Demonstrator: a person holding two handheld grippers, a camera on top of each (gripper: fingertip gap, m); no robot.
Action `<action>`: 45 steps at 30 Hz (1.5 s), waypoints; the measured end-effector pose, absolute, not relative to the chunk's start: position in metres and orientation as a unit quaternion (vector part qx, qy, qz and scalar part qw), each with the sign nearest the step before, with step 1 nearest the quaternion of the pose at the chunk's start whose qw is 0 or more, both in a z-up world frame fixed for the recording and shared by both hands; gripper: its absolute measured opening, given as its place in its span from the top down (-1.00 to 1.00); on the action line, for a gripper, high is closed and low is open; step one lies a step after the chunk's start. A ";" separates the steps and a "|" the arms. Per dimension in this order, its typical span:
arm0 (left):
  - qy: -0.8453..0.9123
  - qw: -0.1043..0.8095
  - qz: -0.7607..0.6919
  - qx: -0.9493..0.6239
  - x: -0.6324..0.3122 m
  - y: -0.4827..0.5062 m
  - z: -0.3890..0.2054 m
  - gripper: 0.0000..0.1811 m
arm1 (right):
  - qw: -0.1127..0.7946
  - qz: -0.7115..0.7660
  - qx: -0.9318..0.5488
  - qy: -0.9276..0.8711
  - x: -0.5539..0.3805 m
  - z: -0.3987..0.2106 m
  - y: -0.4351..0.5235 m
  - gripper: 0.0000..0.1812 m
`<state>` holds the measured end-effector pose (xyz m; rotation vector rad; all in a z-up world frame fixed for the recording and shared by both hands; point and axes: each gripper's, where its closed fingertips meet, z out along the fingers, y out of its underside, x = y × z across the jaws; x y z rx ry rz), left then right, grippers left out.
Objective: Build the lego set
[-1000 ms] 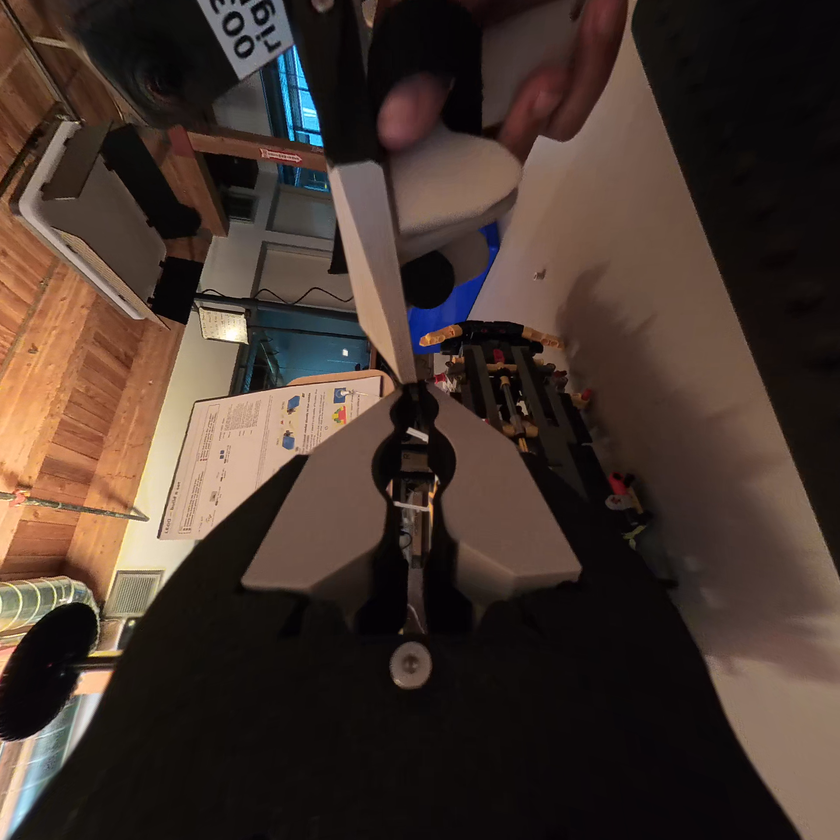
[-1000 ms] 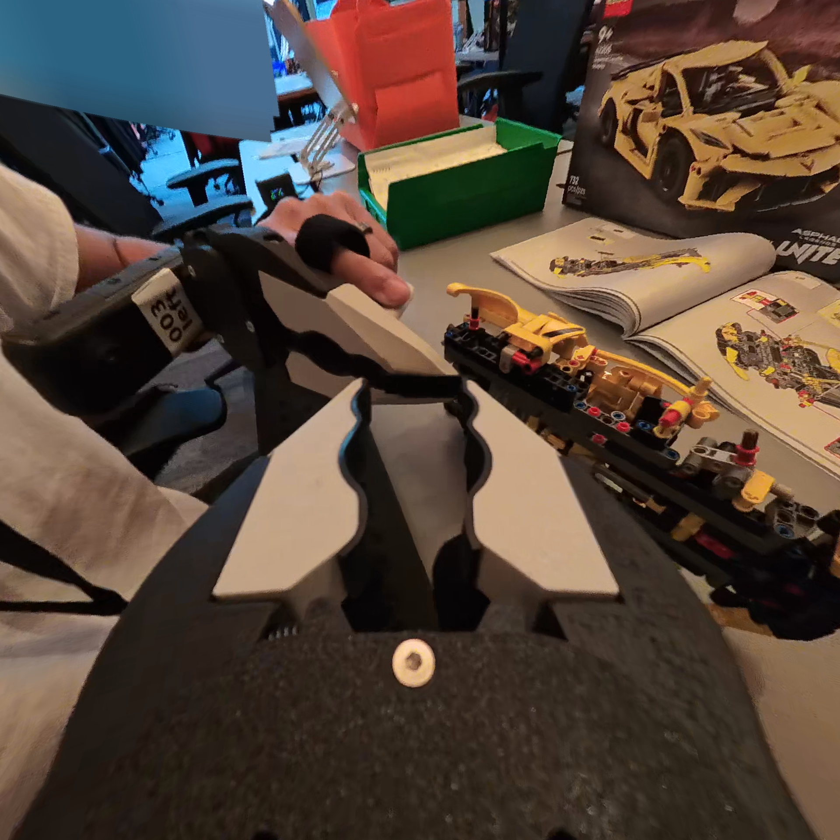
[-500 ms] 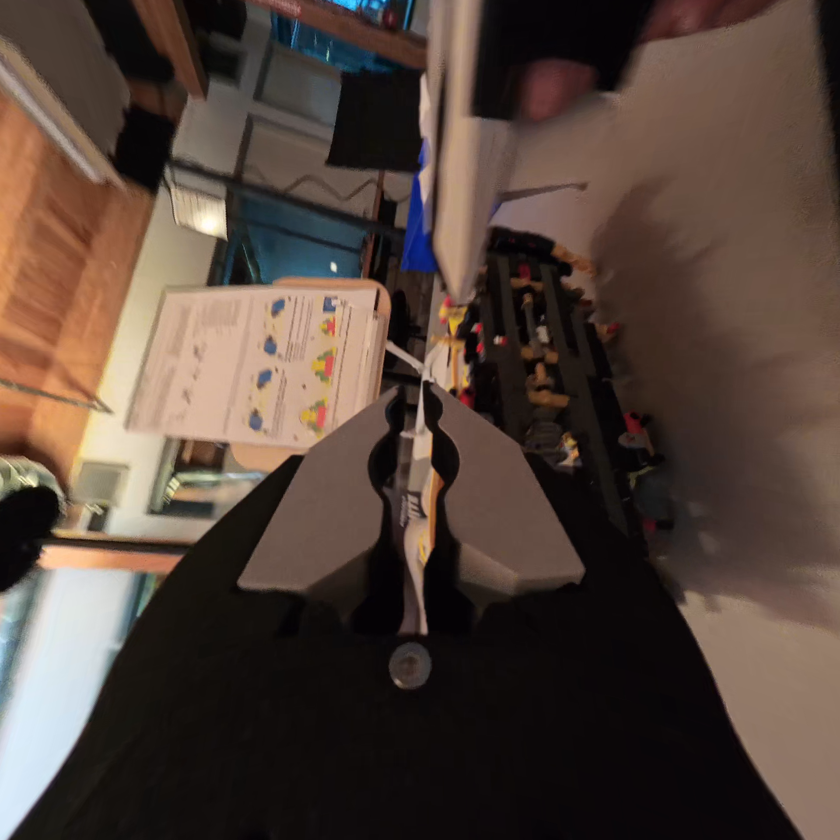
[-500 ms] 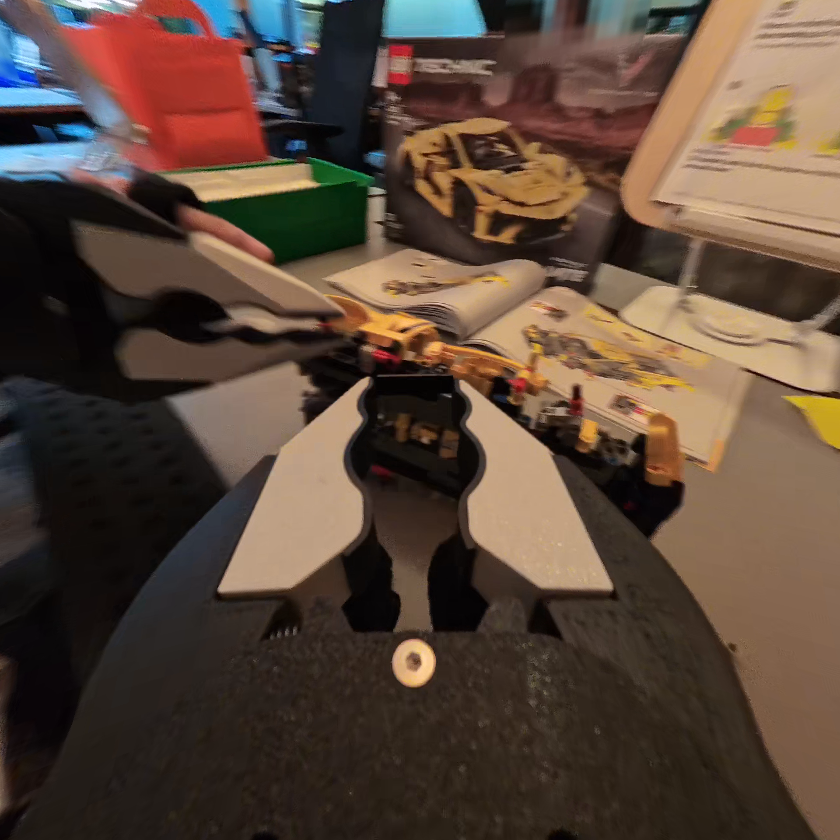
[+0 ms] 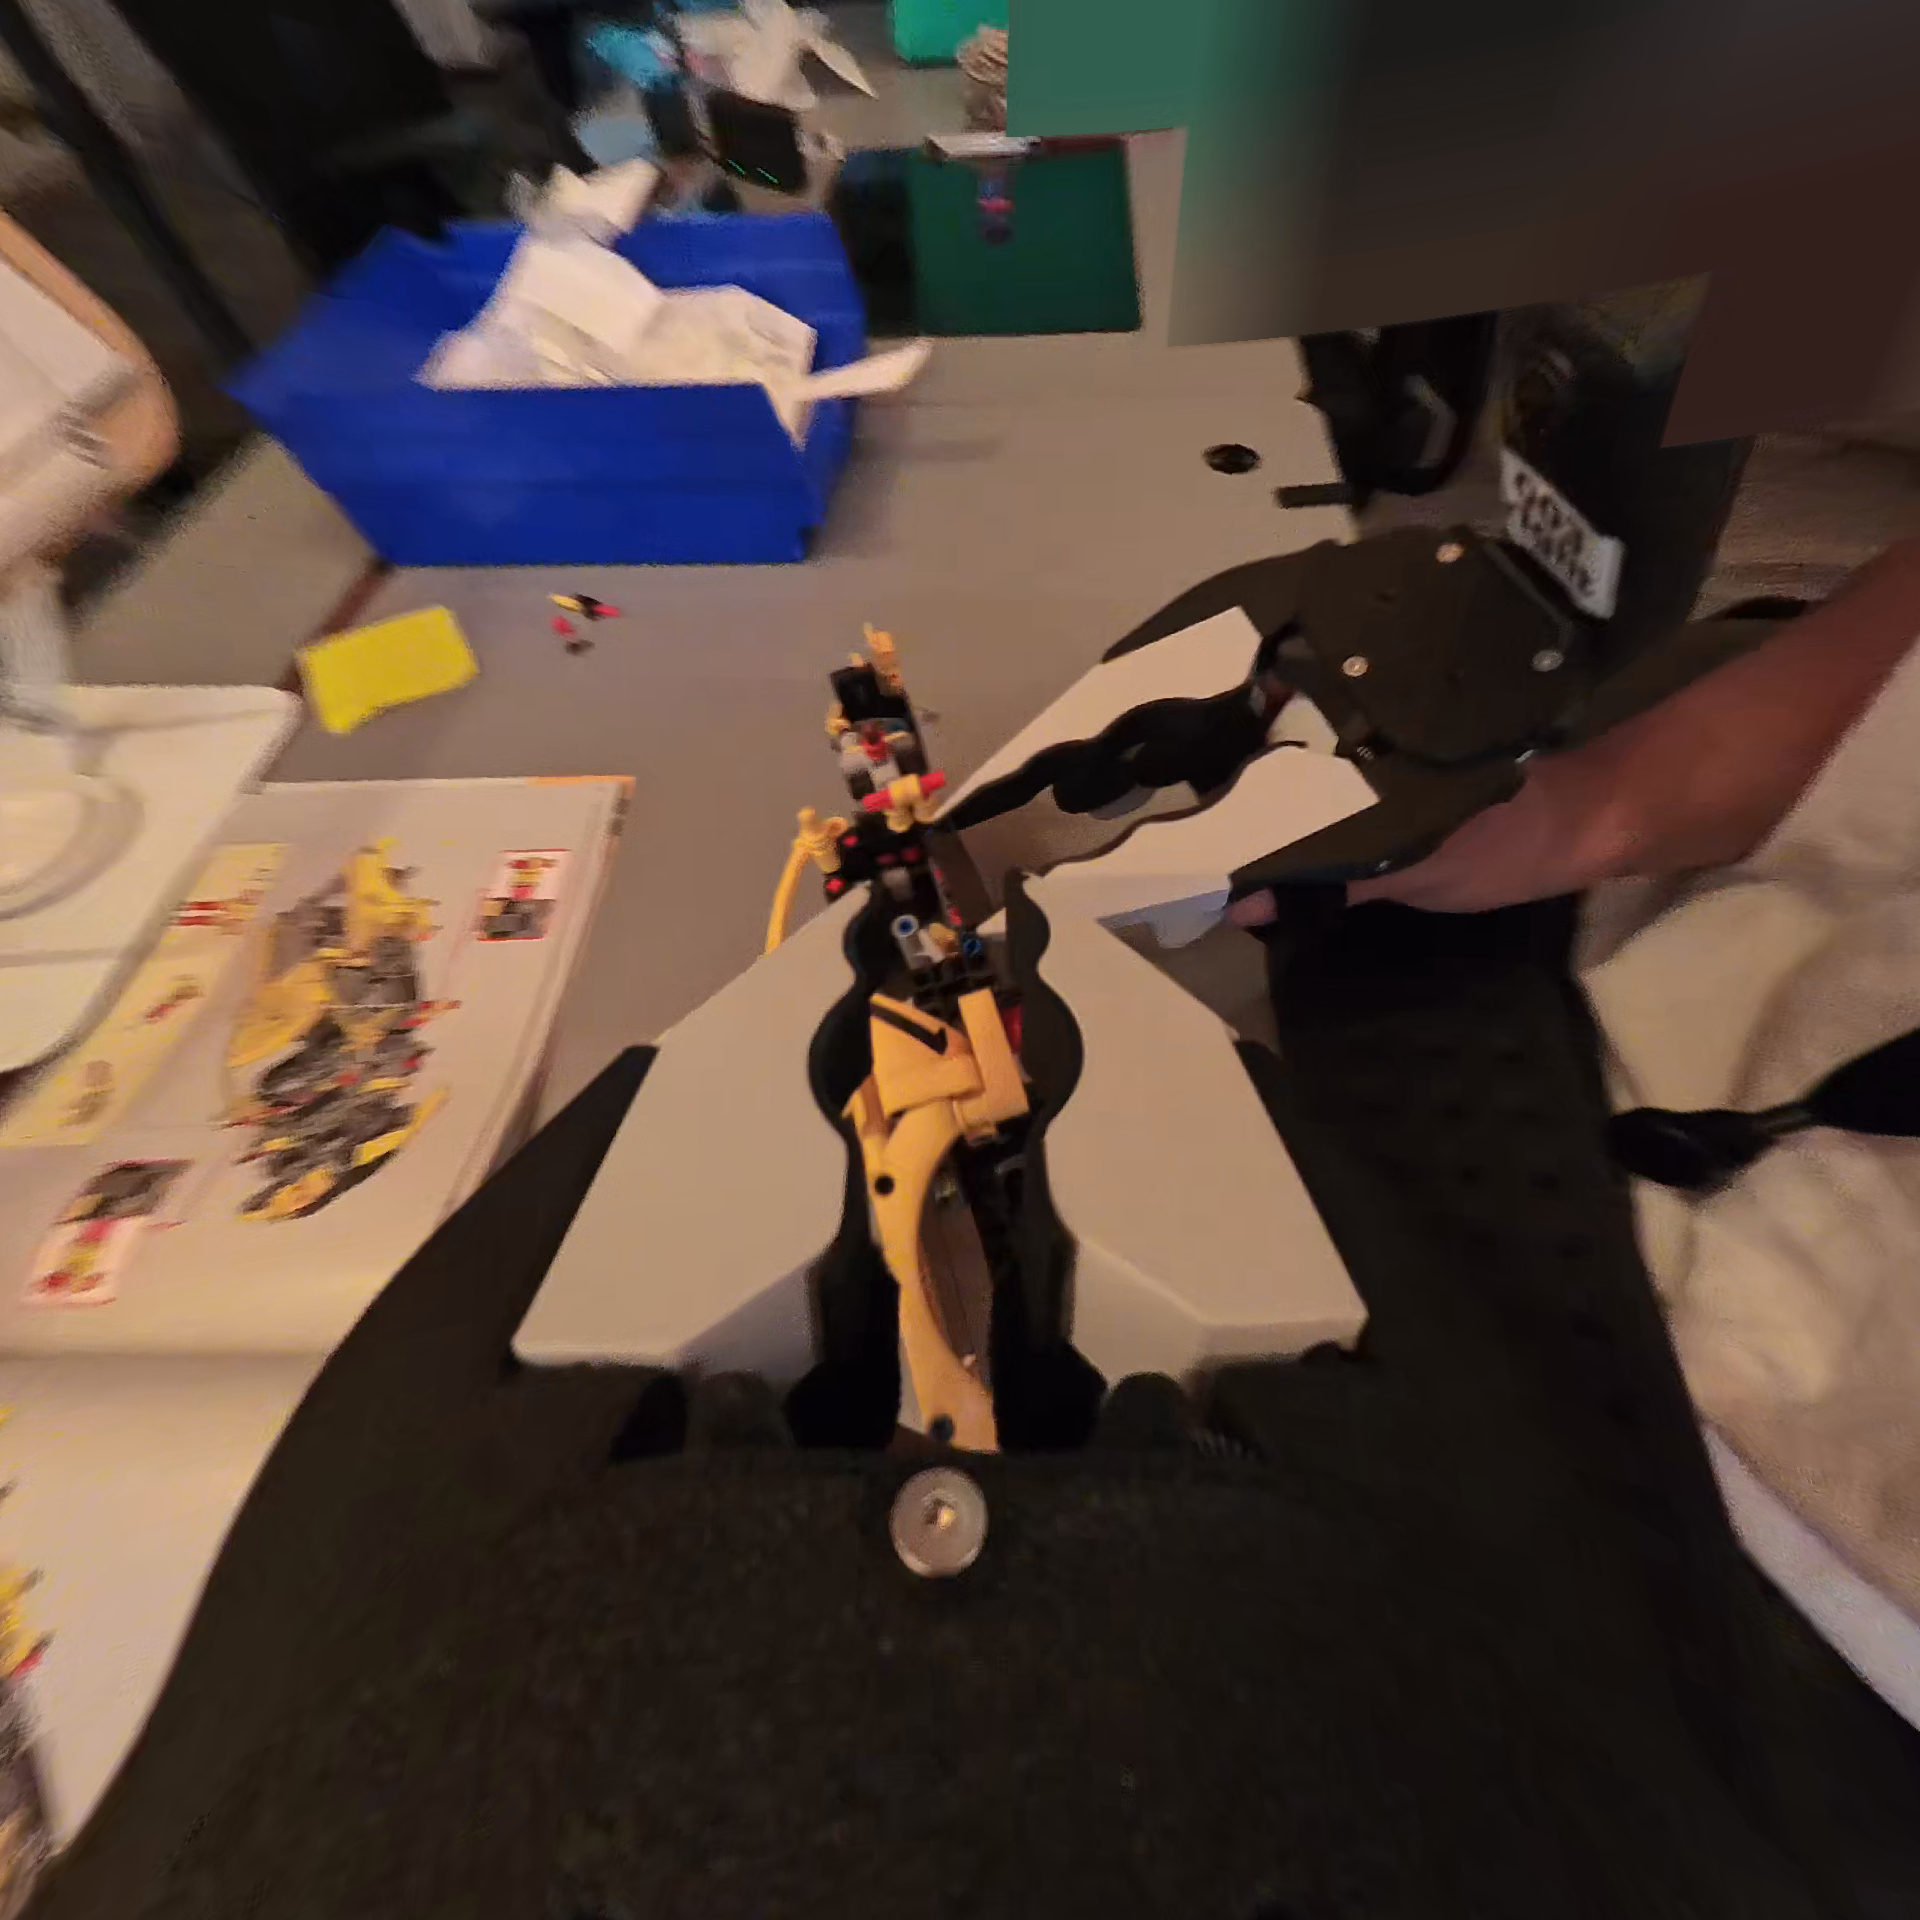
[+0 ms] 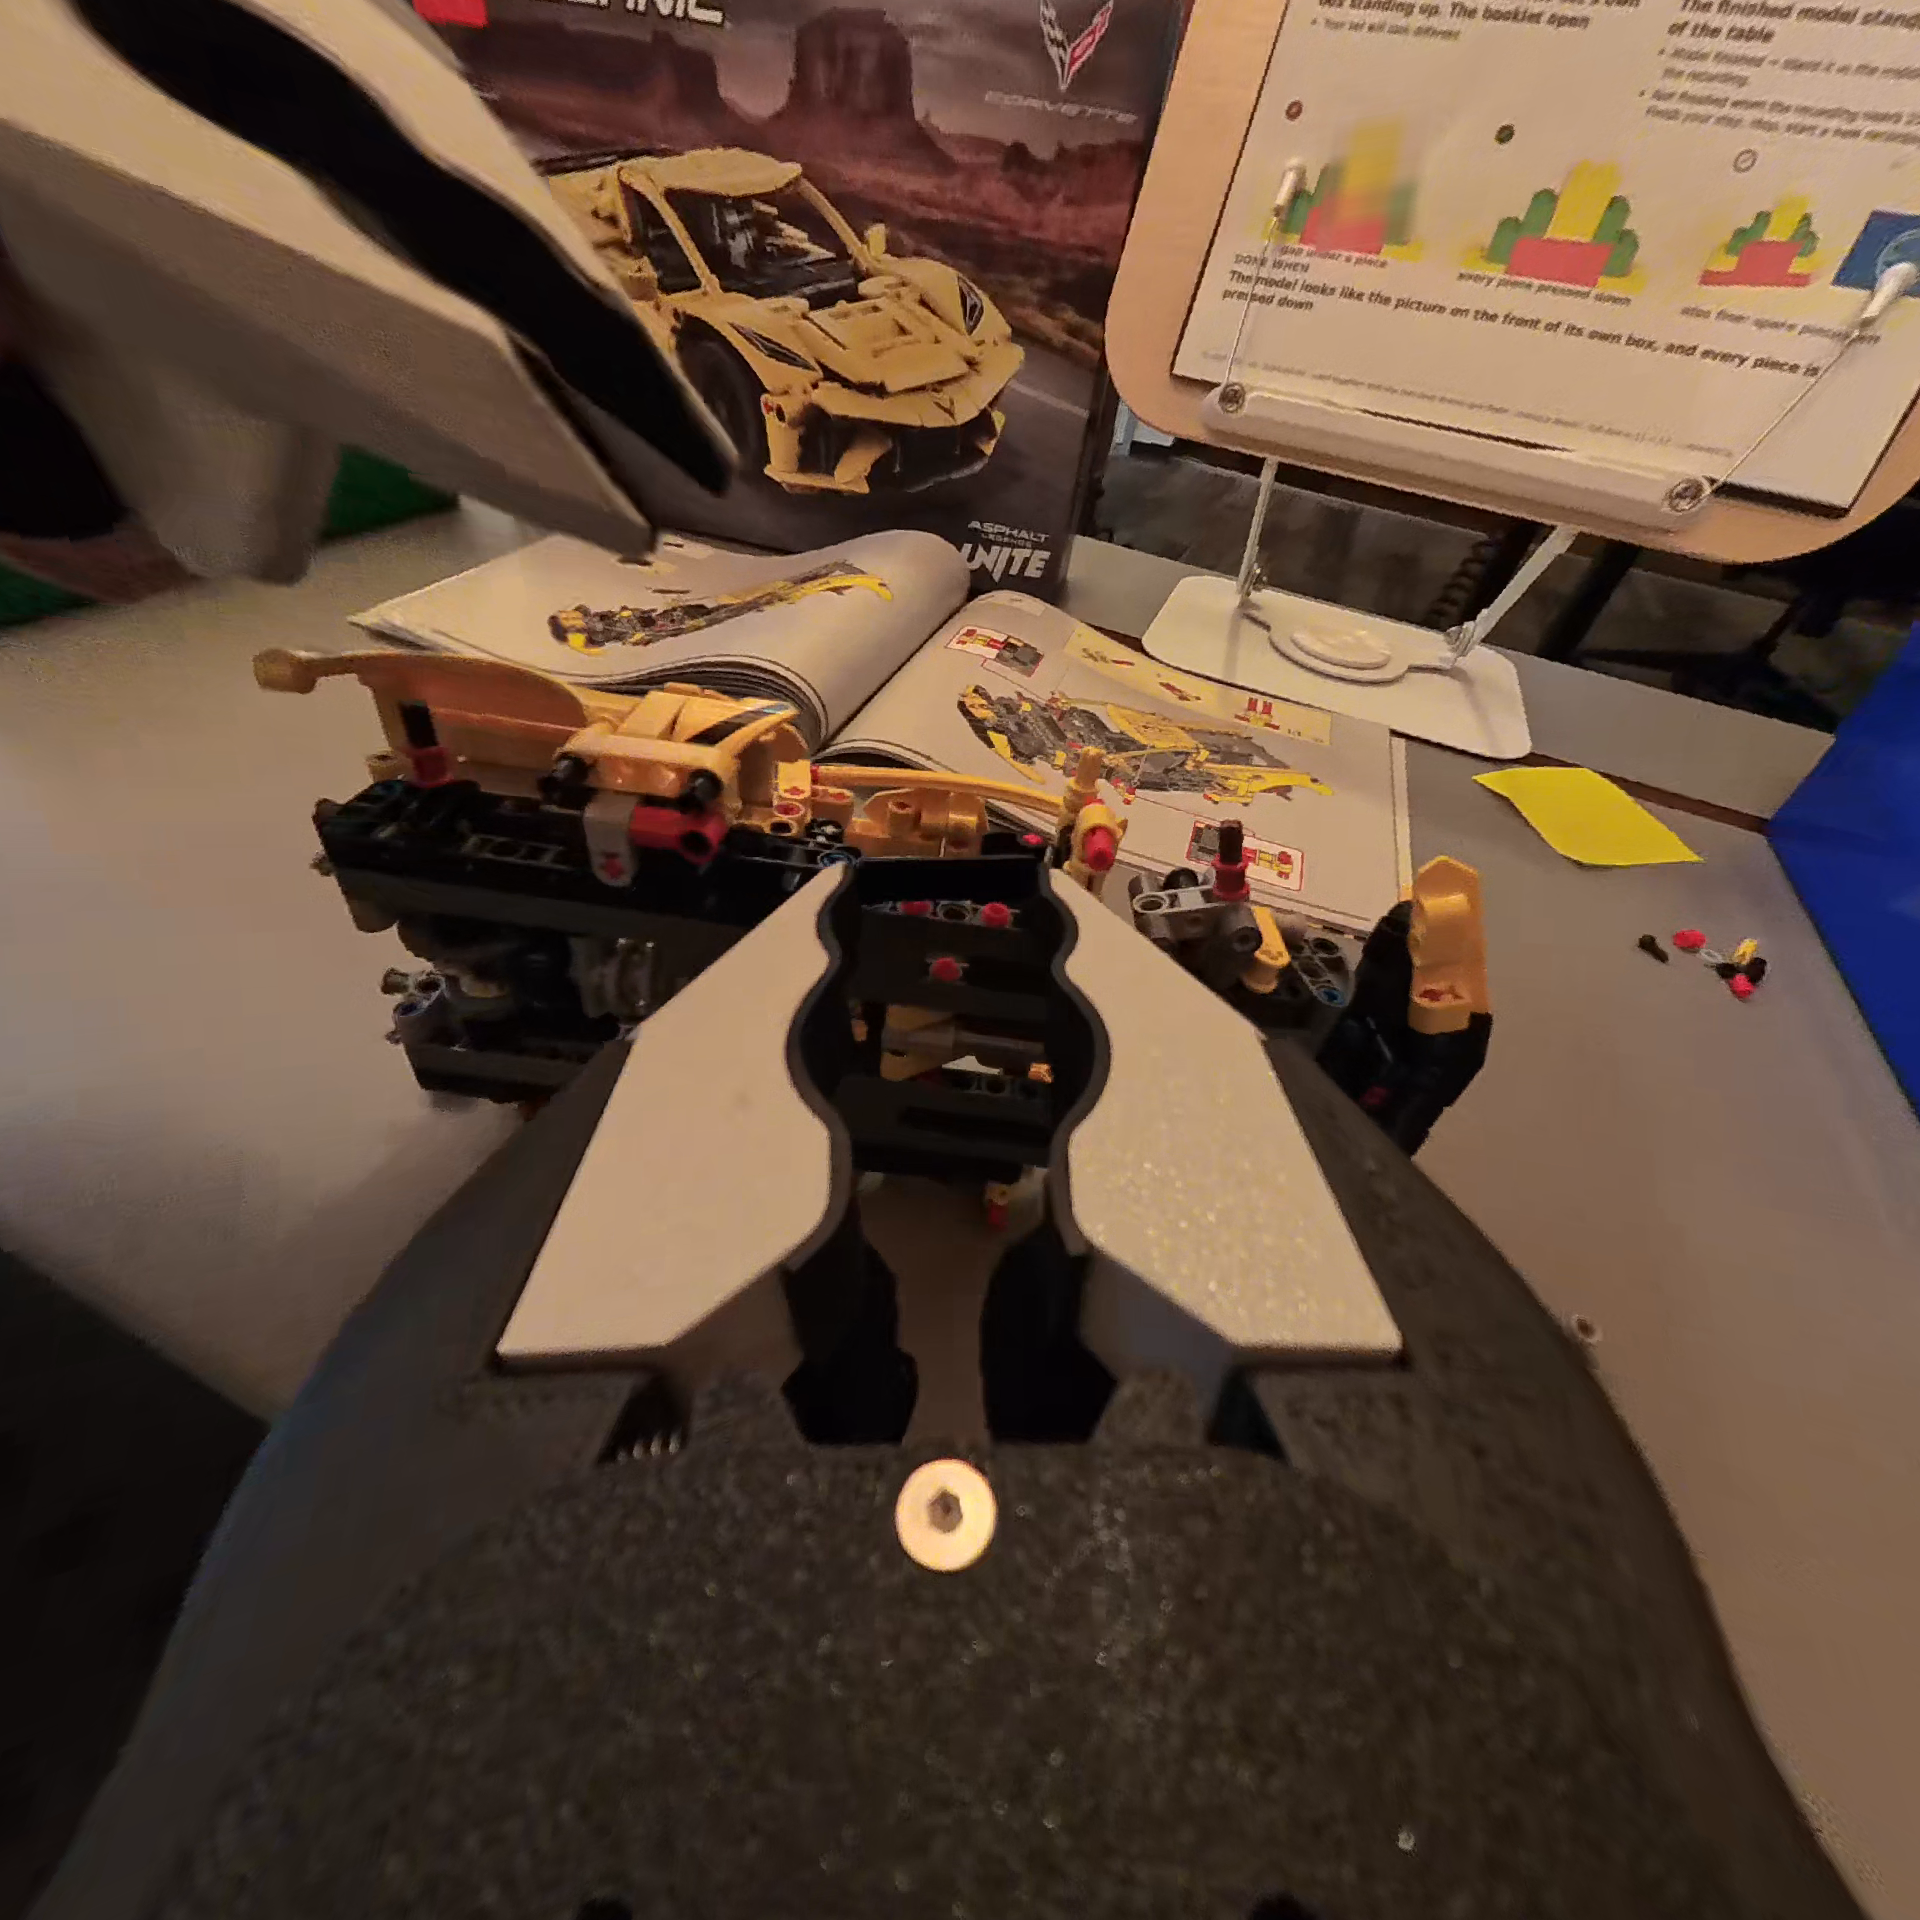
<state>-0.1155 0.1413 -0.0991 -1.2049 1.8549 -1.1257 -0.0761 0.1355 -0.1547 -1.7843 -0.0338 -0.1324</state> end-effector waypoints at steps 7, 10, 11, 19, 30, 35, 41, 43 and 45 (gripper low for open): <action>0.774 0.119 -0.419 -0.460 -0.086 0.123 -0.130 0.76 | 0.626 -0.078 -0.776 0.000 -0.074 -0.155 0.136 0.66; 0.801 0.118 -0.366 -0.459 -0.080 0.126 -0.145 0.77 | 0.626 -0.084 -0.775 -0.004 -0.075 -0.154 0.136 0.67; 0.802 0.117 -0.361 -0.460 -0.080 0.125 -0.146 0.82 | 0.625 -0.088 -0.776 -0.007 -0.074 -0.154 0.136 0.67; 0.800 0.115 -0.324 -0.491 -0.077 0.119 -0.147 0.95 | 0.614 -0.144 -0.774 -0.057 -0.074 -0.148 0.134 0.66; 0.786 0.013 -0.285 -0.549 -0.074 0.122 -0.145 1.00 | 0.629 -0.083 -0.763 -0.123 -0.063 -0.141 0.111 0.44; 0.785 -0.012 -0.240 -0.571 -0.072 0.125 -0.146 1.00 | 0.623 -0.026 -0.731 -0.278 0.001 -0.115 0.102 0.47; 0.777 -0.010 -0.191 -0.599 -0.074 0.129 -0.156 1.00 | 0.549 0.288 -0.705 -0.344 0.023 -0.134 0.128 0.52; 0.765 -0.025 -0.200 -0.611 -0.077 0.124 -0.155 1.00 | 0.554 0.372 -0.662 -0.341 0.017 -0.129 0.127 0.41; 0.764 -0.030 -0.200 -0.613 -0.079 0.120 -0.154 1.00 | 0.553 0.363 -0.663 -0.351 0.010 -0.141 0.131 0.29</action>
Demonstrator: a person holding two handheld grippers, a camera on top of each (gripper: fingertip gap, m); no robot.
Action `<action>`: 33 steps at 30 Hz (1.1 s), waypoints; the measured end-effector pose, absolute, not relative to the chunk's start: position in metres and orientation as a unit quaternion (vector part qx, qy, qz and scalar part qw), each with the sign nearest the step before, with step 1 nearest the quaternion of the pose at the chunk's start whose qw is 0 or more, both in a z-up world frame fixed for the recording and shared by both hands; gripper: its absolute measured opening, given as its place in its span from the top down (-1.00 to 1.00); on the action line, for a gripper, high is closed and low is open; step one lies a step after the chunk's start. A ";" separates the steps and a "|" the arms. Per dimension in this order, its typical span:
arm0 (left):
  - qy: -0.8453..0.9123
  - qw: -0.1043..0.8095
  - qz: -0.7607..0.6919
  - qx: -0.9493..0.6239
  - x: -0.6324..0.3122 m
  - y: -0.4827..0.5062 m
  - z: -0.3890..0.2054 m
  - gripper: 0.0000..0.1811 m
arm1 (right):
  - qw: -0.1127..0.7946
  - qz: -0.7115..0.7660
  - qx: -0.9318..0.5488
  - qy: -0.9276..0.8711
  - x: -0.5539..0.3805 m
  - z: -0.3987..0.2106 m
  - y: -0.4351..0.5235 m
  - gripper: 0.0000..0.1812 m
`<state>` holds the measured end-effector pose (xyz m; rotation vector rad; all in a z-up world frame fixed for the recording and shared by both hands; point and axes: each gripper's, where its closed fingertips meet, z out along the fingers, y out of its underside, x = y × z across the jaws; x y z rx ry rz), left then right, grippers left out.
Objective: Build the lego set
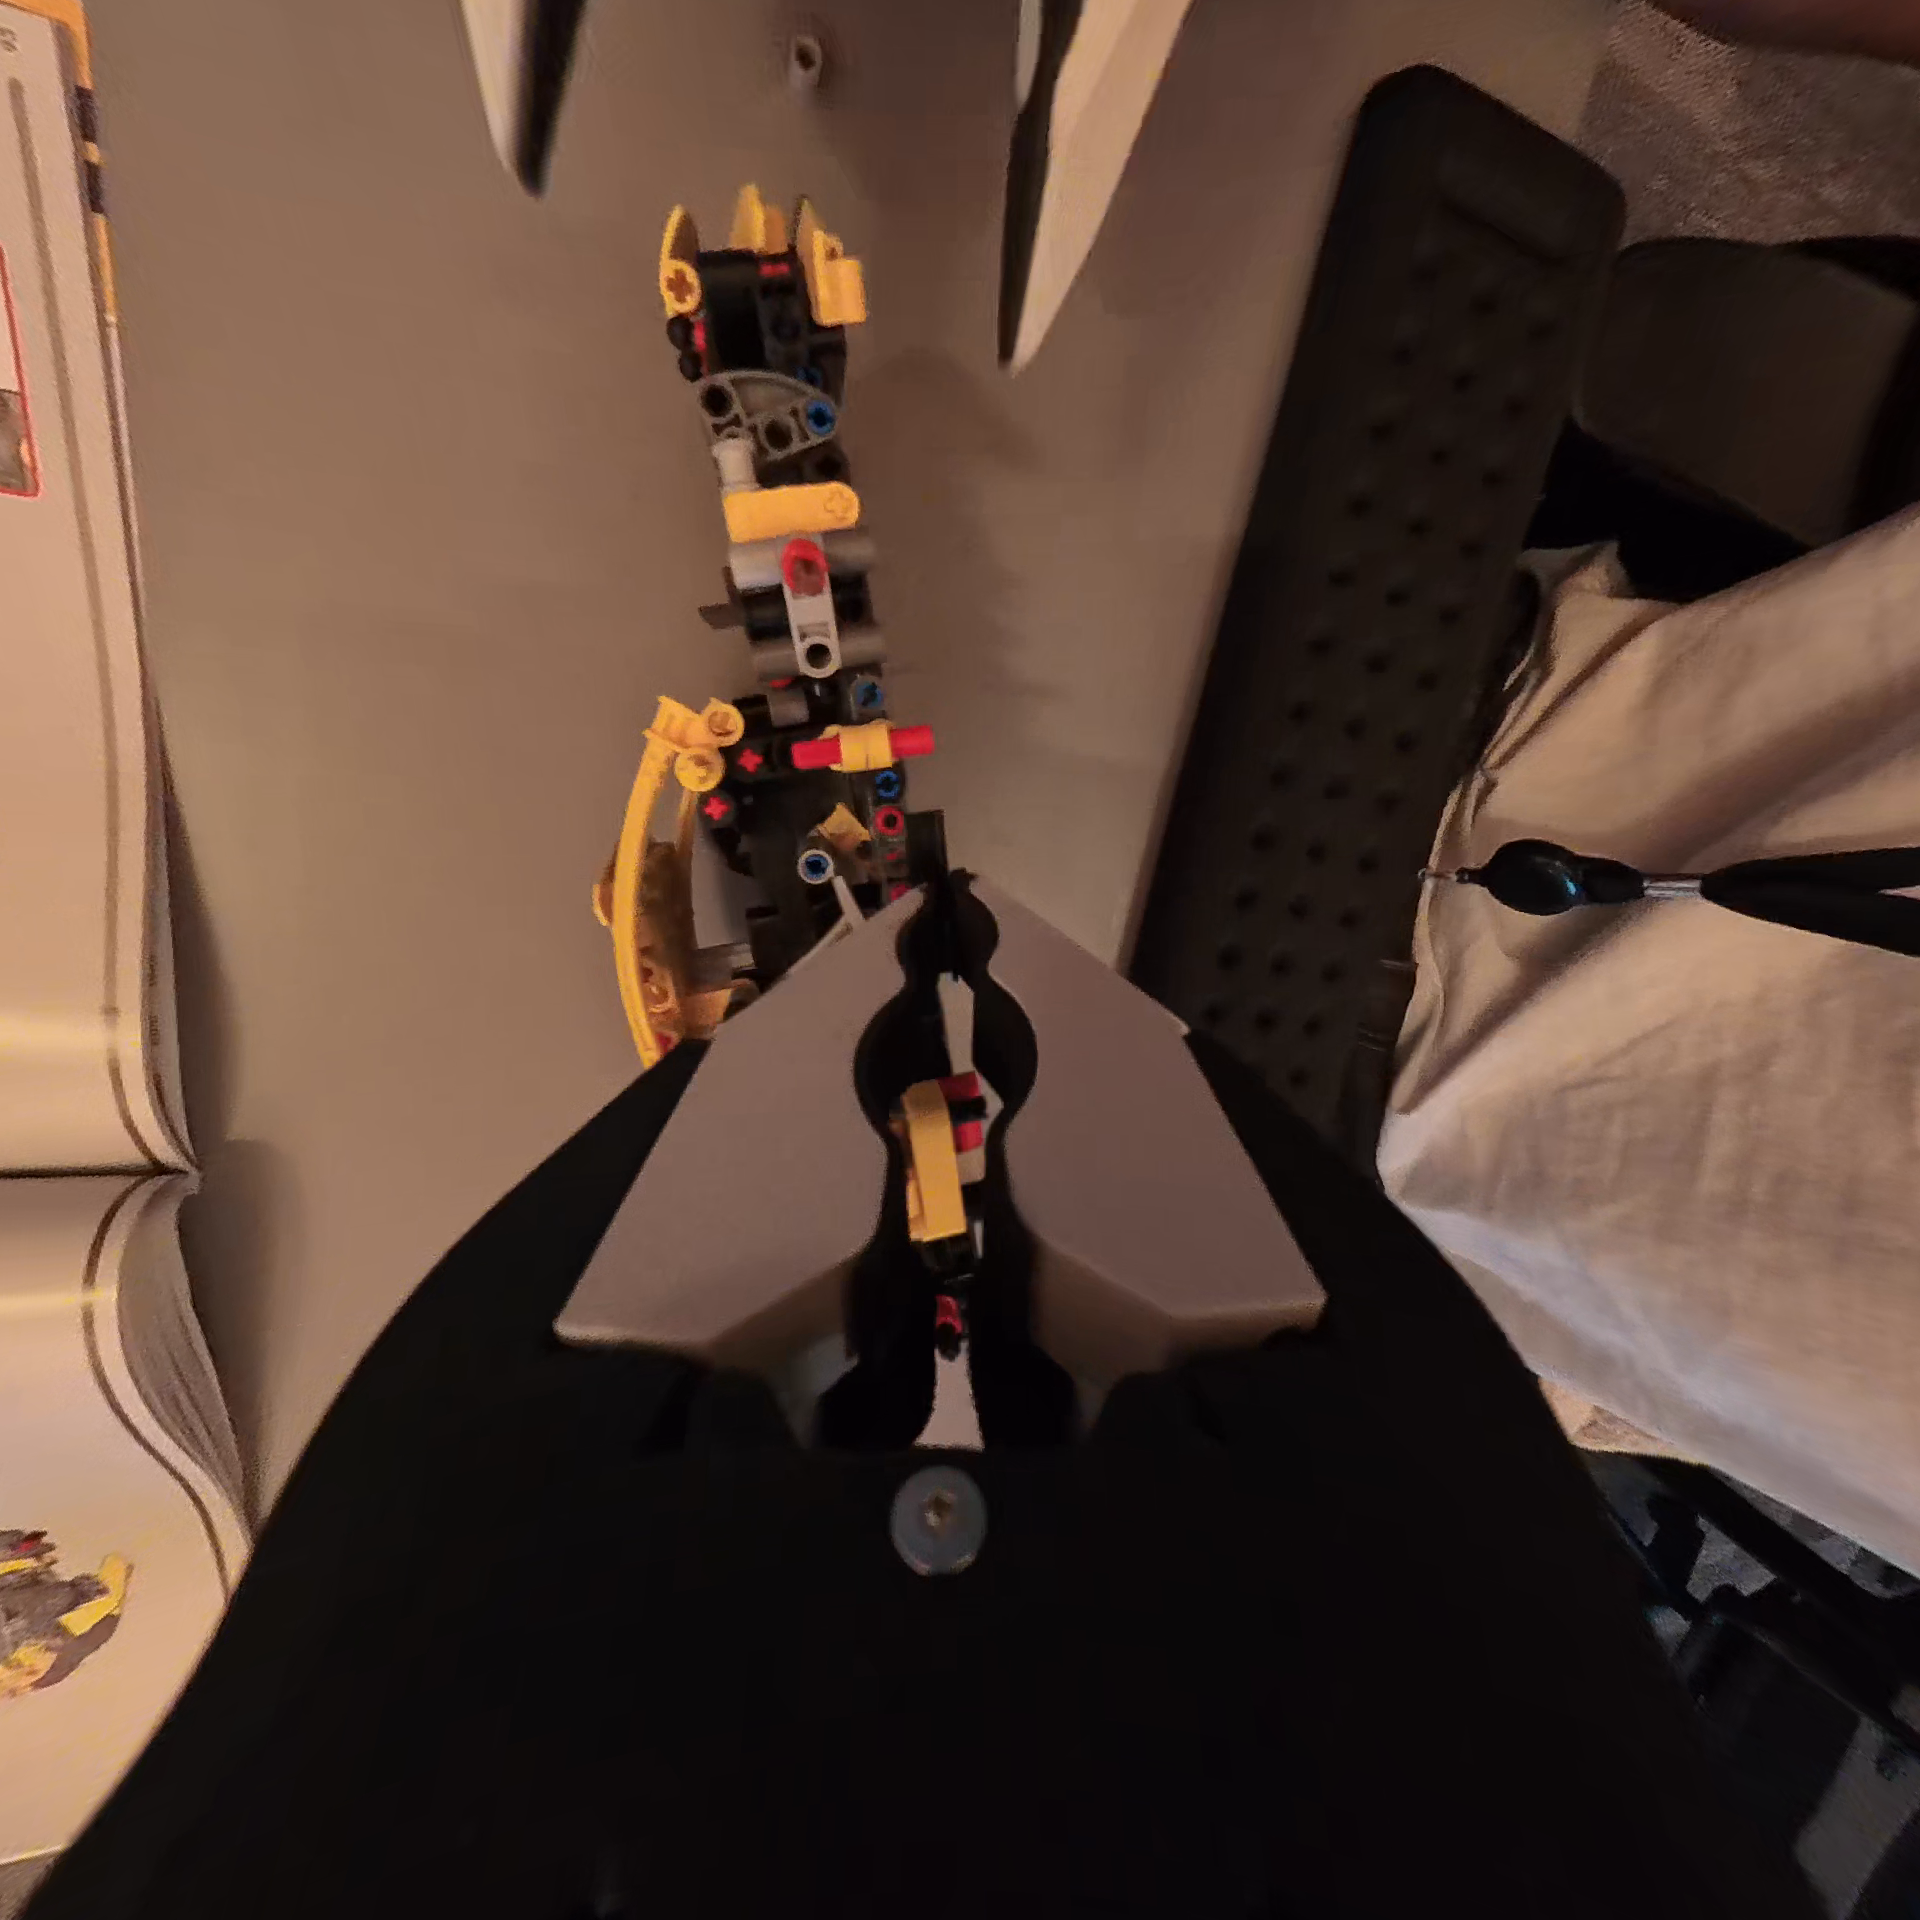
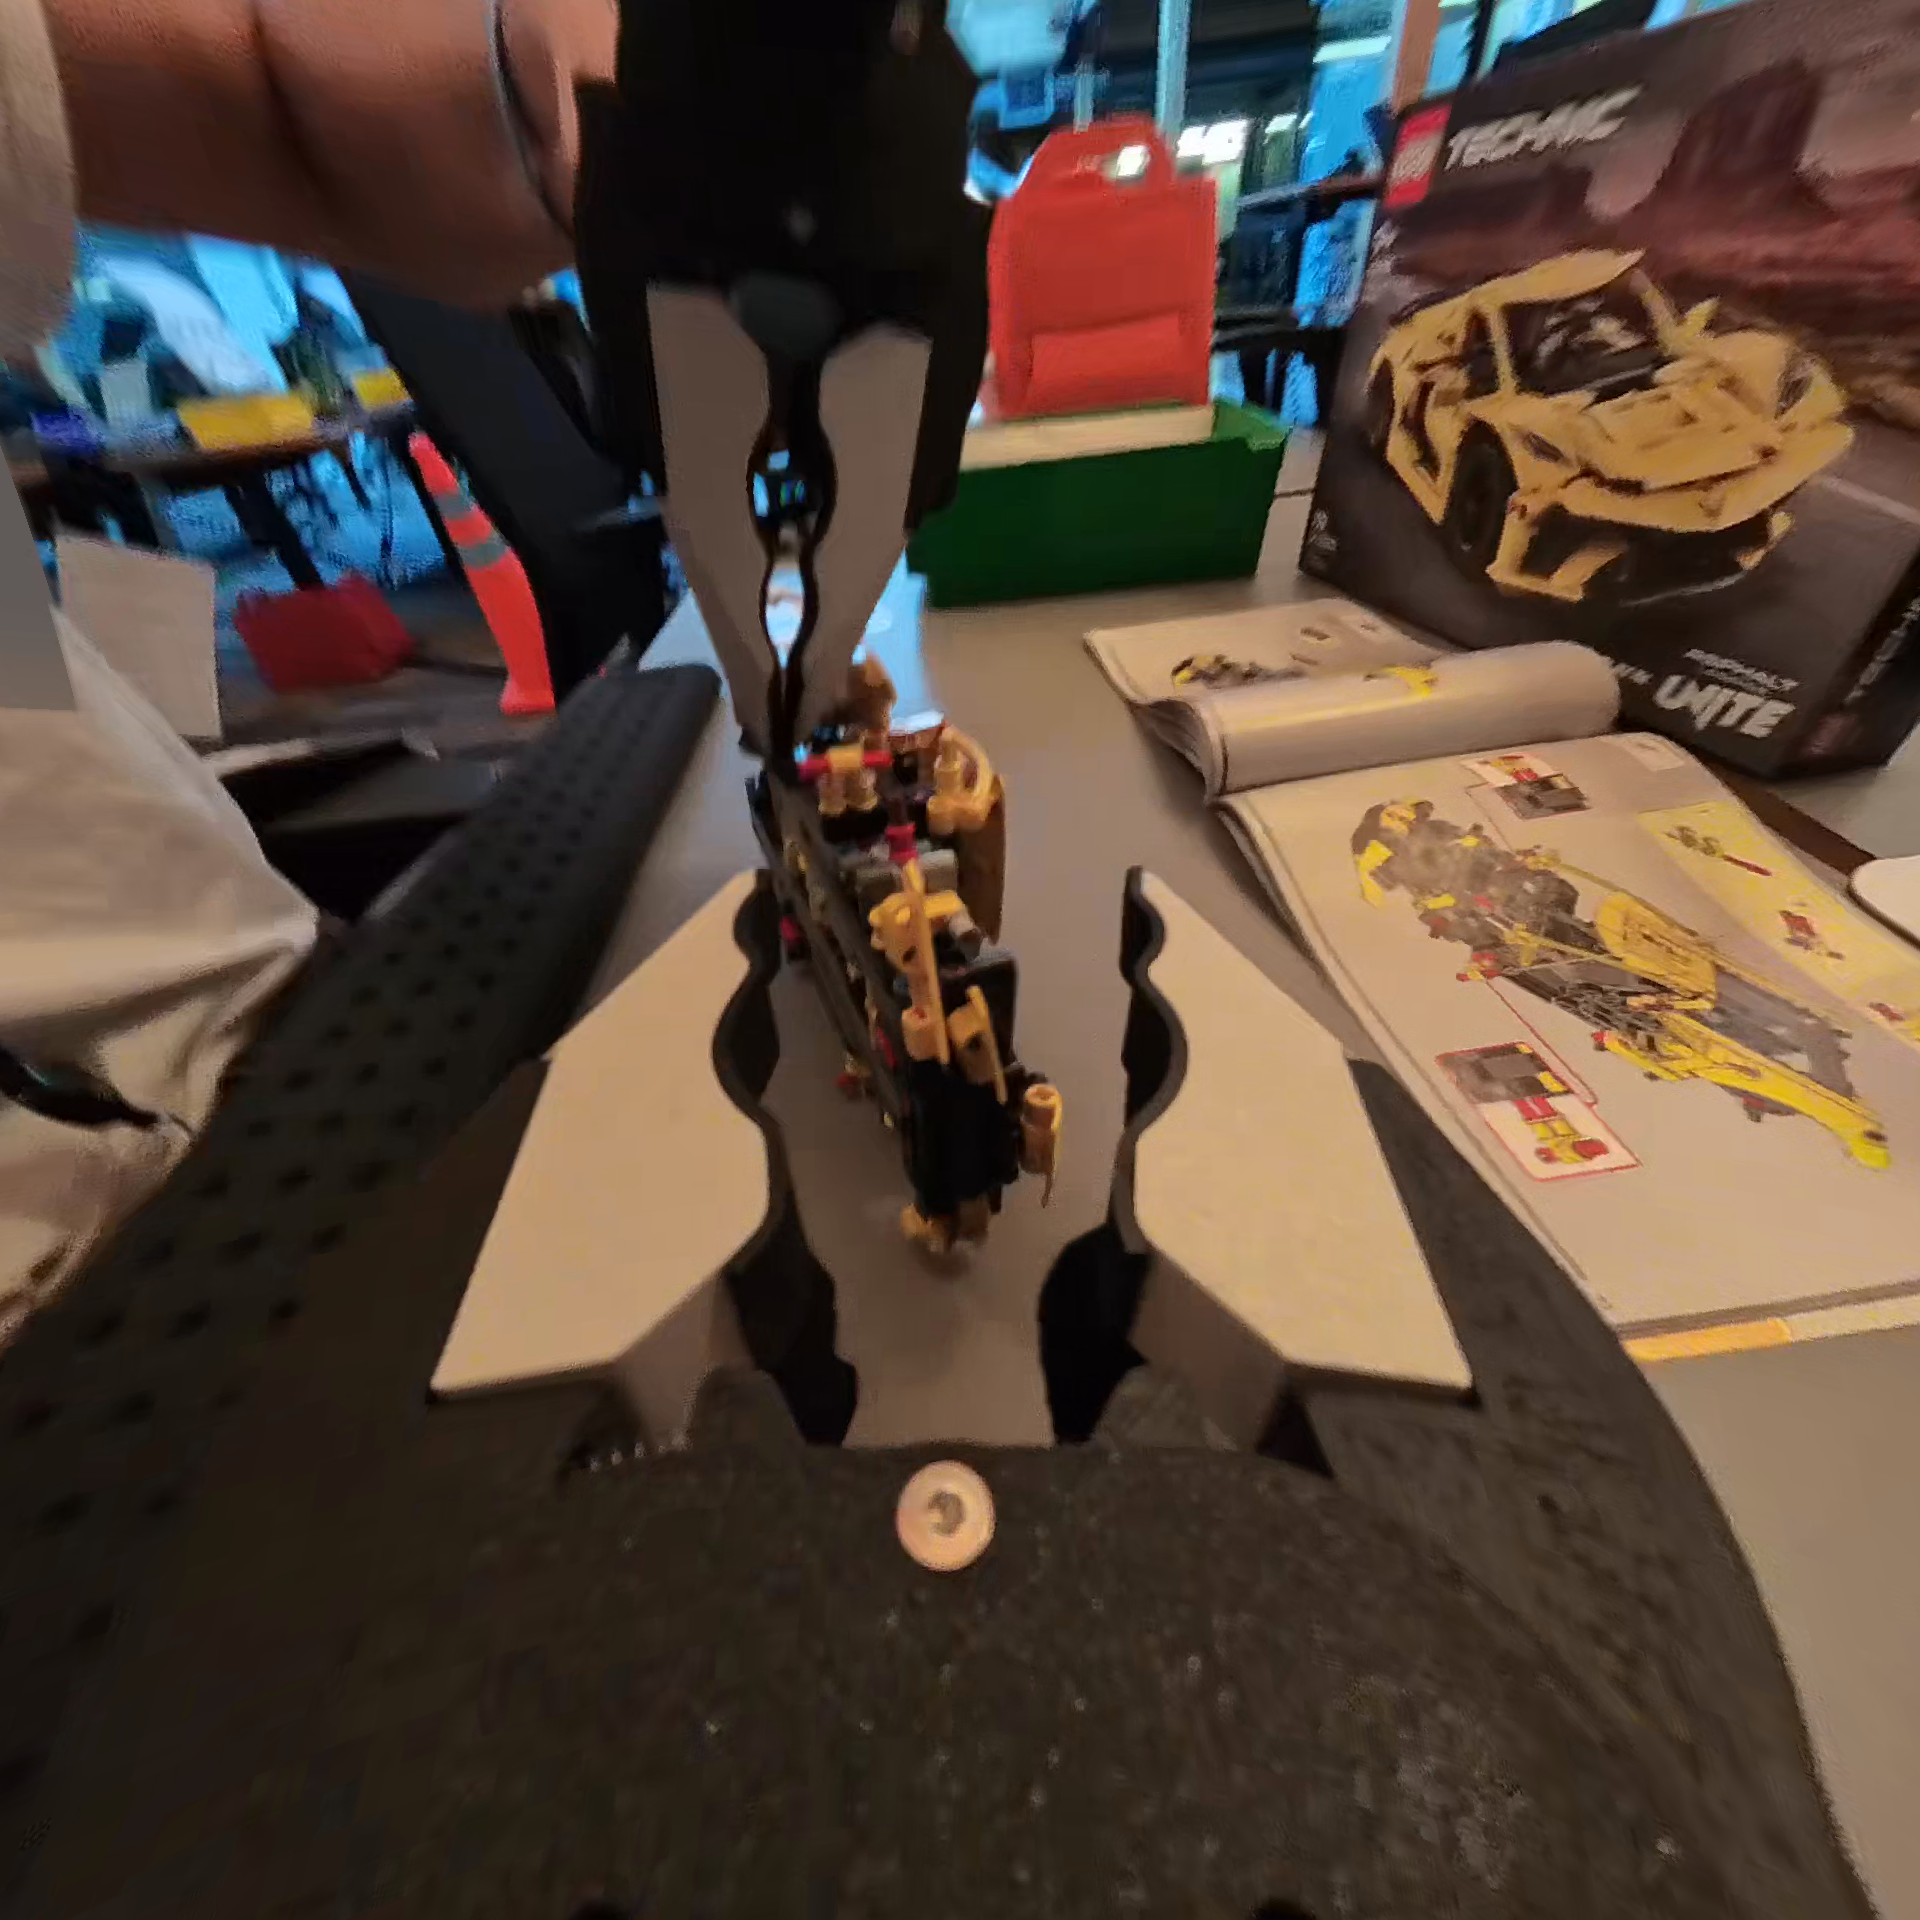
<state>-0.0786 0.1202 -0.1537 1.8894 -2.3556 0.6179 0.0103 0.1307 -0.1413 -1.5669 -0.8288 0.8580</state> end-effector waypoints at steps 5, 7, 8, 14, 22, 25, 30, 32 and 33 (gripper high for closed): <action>-0.765 0.021 0.185 0.616 -0.073 0.119 -0.155 1.00 | 0.522 0.326 -0.691 -0.380 -0.009 -0.175 0.137 0.34; -0.762 0.019 0.183 0.621 -0.071 0.120 -0.155 1.00 | 0.522 0.329 -0.694 -0.369 -0.013 -0.179 0.143 0.48; -0.761 0.017 0.180 0.623 -0.071 0.122 -0.156 1.00 | 0.522 0.335 -0.692 -0.369 -0.015 -0.181 0.144 0.52; -0.763 0.015 0.163 0.625 -0.077 0.128 -0.157 1.00 | 0.519 0.349 -0.686 -0.372 -0.017 -0.181 0.143 0.56; -0.769 0.049 0.152 0.619 -0.081 0.128 -0.163 1.00 | 0.515 0.350 -0.688 -0.372 -0.020 -0.181 0.142 0.58; -0.766 0.059 0.147 0.622 -0.082 0.127 -0.163 1.00 | 0.514 0.350 -0.688 -0.374 -0.020 -0.181 0.142 0.58; -0.755 0.085 0.156 0.631 -0.081 0.127 -0.163 1.00 | 0.511 0.353 -0.688 -0.376 -0.020 -0.181 0.141 0.59; -0.748 0.098 0.164 0.636 -0.080 0.127 -0.163 1.00 | 0.507 0.356 -0.691 -0.373 -0.020 -0.182 0.142 0.59; -0.745 0.101 0.166 0.639 -0.080 0.127 -0.163 1.00 | 0.506 0.356 -0.692 -0.372 -0.019 -0.182 0.142 0.58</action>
